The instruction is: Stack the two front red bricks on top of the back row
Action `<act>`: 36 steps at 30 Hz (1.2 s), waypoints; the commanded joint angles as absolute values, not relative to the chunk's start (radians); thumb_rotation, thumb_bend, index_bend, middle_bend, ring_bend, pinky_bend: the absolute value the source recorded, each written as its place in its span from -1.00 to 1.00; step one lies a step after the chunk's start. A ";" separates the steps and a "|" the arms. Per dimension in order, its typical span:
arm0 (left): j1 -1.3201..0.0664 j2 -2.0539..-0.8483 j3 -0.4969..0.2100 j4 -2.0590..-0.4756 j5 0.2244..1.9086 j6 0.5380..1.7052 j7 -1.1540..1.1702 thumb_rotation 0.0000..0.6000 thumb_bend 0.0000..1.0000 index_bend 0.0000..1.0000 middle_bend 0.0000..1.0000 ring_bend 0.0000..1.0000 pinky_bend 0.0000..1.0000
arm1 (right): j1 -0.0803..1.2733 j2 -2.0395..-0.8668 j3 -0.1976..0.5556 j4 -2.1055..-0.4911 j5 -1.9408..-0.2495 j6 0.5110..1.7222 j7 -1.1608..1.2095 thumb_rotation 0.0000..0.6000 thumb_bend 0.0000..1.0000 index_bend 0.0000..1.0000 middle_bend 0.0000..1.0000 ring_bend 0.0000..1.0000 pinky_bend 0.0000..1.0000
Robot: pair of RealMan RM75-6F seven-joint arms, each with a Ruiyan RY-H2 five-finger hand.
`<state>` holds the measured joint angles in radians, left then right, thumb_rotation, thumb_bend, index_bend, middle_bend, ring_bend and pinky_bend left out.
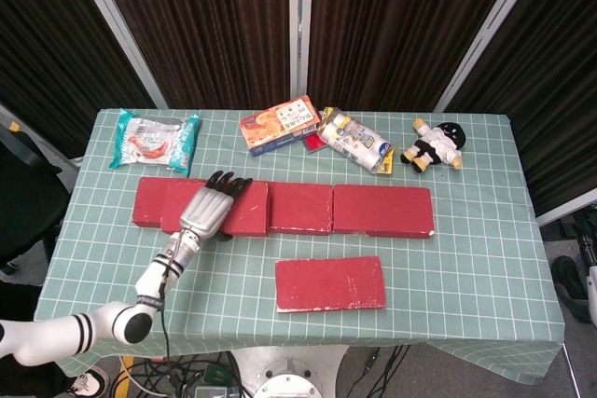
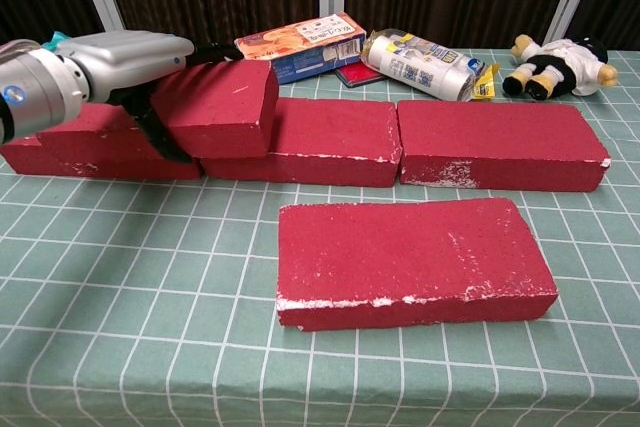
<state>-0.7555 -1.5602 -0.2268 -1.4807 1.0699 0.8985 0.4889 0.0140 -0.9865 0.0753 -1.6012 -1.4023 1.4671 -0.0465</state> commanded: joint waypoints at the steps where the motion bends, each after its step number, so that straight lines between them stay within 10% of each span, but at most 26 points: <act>1: -0.777 -1.577 -0.230 -1.454 1.050 0.888 0.499 1.00 -0.68 -0.93 -0.47 -1.00 -1.00 | 0.014 -0.985 0.077 -1.603 -1.398 1.466 -0.049 1.00 -0.65 -1.00 -1.00 -1.00 -1.00; 36: -0.867 -1.570 -0.190 -1.370 0.961 0.852 0.497 1.00 -0.73 -0.93 -0.55 -1.00 -1.00 | 0.023 -0.997 0.084 -1.595 -1.371 1.443 -0.055 1.00 -0.65 -1.00 -1.00 -1.00 -1.00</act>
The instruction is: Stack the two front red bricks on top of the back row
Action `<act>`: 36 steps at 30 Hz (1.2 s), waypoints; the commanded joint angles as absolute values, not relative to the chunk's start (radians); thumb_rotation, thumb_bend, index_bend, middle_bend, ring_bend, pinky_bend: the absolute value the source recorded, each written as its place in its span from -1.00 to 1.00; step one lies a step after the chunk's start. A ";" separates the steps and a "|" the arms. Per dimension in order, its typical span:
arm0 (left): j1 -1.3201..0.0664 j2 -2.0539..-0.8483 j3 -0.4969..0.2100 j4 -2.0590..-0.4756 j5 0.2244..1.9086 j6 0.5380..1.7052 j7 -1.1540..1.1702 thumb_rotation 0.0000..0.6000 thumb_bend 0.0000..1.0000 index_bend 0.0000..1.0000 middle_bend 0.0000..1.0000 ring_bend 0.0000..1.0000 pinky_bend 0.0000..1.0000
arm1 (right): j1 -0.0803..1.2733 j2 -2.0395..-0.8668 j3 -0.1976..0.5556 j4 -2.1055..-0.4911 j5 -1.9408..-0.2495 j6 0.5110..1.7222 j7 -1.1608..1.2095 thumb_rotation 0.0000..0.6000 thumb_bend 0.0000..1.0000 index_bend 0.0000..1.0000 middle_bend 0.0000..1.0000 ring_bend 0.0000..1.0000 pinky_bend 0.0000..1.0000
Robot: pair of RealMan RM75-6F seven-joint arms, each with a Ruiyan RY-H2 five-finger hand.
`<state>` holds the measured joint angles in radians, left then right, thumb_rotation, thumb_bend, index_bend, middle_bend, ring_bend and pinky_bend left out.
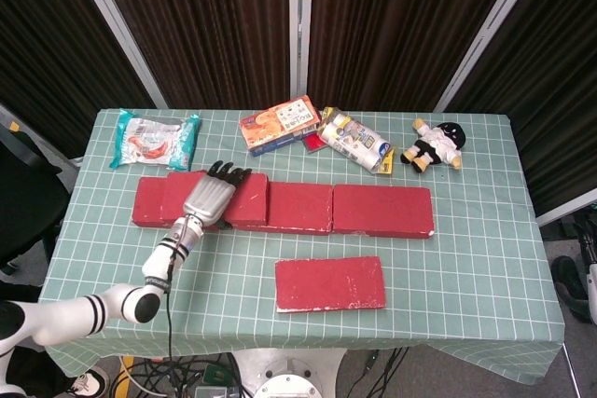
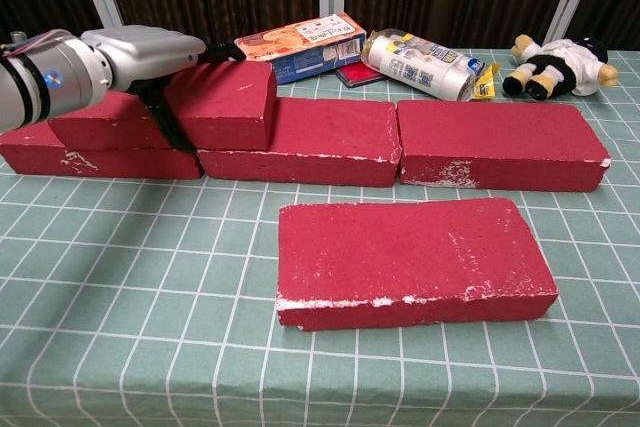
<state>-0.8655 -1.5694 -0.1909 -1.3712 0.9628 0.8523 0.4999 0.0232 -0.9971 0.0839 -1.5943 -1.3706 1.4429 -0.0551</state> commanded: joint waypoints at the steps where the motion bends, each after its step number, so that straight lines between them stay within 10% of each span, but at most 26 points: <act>1: -0.867 -1.570 -0.190 -1.370 0.960 0.852 0.495 1.00 -0.73 -0.93 -0.58 -1.00 -1.00 | 0.024 -0.997 0.084 -1.595 -1.371 1.444 -0.055 1.00 -0.65 -1.00 -1.00 -1.00 -1.00; 36: -0.898 -1.530 -0.160 -1.434 0.911 0.850 0.486 1.00 -0.96 -0.93 -1.00 -1.00 -1.00 | 0.026 -0.992 0.090 -1.594 -1.362 1.442 -0.053 1.00 -0.65 -1.00 -1.00 -1.00 -1.00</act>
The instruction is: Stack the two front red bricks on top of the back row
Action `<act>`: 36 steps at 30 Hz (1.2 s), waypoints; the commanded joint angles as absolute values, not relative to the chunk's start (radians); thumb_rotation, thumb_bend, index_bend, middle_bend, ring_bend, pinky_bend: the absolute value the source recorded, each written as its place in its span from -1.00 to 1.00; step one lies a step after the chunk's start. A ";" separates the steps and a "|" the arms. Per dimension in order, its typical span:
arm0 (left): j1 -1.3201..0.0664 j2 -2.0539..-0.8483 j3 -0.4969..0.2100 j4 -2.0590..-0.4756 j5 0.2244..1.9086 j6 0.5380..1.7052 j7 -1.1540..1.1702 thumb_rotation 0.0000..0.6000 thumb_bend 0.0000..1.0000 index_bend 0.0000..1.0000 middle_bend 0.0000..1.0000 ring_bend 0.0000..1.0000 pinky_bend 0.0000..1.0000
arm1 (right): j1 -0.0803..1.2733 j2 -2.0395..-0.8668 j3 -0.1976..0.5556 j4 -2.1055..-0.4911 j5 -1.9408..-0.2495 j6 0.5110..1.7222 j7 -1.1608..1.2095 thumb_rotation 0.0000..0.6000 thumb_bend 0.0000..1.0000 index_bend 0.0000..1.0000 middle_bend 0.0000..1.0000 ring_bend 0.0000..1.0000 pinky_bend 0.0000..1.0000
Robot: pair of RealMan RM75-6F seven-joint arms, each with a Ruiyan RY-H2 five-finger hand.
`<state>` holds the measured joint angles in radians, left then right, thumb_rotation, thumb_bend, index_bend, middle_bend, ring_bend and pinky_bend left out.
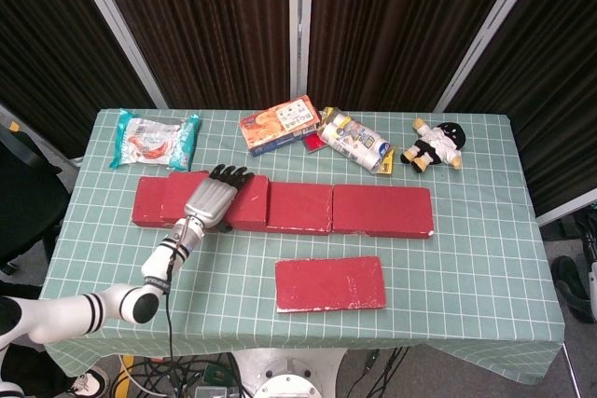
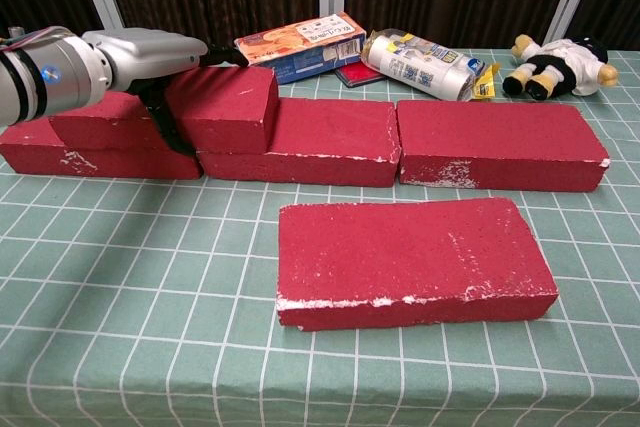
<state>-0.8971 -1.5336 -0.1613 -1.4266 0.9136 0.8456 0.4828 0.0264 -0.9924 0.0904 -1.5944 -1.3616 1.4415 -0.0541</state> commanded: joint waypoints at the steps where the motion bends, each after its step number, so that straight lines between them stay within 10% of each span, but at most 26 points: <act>1: -0.899 -1.529 -0.159 -1.438 0.910 0.852 0.489 1.00 -0.96 -0.93 -1.00 -1.00 -1.00 | 0.026 -0.992 0.090 -1.594 -1.363 1.442 -0.051 1.00 -0.65 -1.00 -1.00 -1.00 -1.00; 22: -0.690 -1.258 0.002 -1.791 1.169 1.187 0.507 1.00 -0.96 -0.93 -1.00 -1.00 -1.00 | 0.013 -0.896 0.037 -1.682 -1.530 1.488 0.005 1.00 -0.74 -1.00 -1.00 -1.00 -1.00; 36: -0.466 -1.169 0.106 -1.720 1.356 1.348 0.287 1.00 -0.97 -0.93 -1.00 -1.00 -1.00 | 0.157 -0.859 -0.040 -1.924 -1.740 1.253 -0.157 1.00 -1.00 -1.00 -1.00 -1.00 -1.00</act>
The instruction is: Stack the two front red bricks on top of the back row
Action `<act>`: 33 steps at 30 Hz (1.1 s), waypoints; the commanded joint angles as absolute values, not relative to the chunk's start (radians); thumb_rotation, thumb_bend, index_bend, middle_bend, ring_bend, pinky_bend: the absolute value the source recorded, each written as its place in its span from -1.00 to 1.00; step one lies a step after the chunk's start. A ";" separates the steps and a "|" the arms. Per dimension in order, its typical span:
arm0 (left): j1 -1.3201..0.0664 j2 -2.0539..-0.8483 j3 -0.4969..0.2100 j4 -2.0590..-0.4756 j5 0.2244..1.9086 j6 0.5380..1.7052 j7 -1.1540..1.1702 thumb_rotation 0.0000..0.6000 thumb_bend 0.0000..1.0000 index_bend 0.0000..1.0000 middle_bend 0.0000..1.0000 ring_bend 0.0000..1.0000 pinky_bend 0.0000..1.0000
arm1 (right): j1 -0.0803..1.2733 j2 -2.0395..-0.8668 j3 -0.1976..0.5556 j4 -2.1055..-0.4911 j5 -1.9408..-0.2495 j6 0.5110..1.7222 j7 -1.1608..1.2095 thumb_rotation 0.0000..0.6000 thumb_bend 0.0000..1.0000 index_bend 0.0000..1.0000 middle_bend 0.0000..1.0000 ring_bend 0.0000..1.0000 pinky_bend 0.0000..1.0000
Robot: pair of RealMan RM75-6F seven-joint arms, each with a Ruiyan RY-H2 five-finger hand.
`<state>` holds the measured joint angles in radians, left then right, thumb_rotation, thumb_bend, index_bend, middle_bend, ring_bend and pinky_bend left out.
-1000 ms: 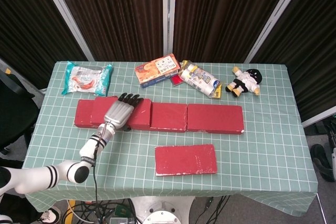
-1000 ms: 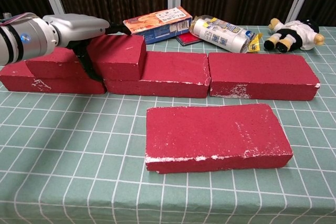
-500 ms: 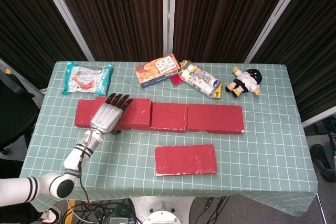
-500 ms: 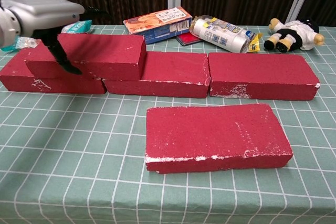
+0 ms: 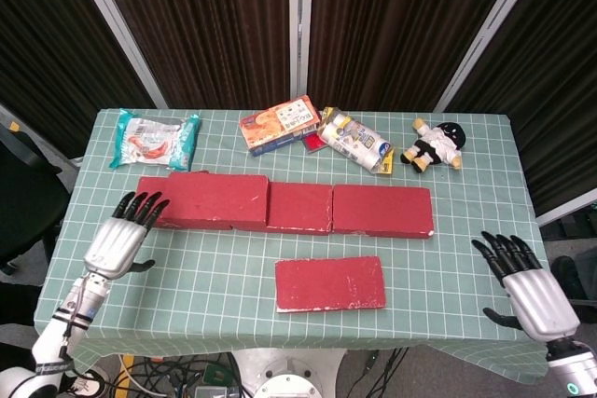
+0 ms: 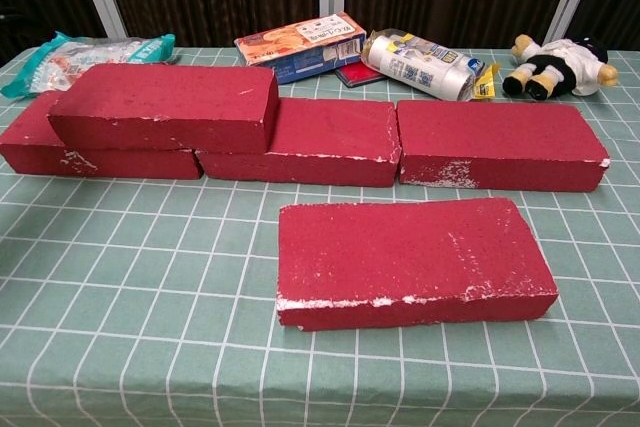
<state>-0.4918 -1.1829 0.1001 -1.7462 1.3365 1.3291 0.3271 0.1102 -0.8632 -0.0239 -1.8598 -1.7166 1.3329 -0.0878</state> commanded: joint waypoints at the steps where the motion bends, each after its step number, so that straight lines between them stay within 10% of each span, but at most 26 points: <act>1: -0.455 -1.168 0.104 -1.711 1.358 1.351 0.264 1.00 -0.97 -0.93 -1.00 -1.00 -1.00 | 0.174 -0.863 -0.043 -1.947 -1.737 1.215 -0.185 1.00 -1.00 -1.00 -1.00 -1.00 -1.00; 15: -0.366 -1.155 0.093 -1.632 1.411 1.367 0.121 1.00 -1.00 -0.93 -1.00 -1.00 -1.00 | 0.416 -1.119 0.056 -2.071 -1.414 0.848 -0.545 1.00 -1.00 -1.00 -1.00 -1.00 -1.00; 33: -0.325 -1.125 0.066 -1.608 1.448 1.330 0.055 1.00 -1.00 -0.93 -1.00 -1.00 -1.00 | 0.608 -1.387 0.078 -1.943 -0.993 0.842 -0.672 1.00 -1.00 -1.00 -1.00 -1.00 -1.00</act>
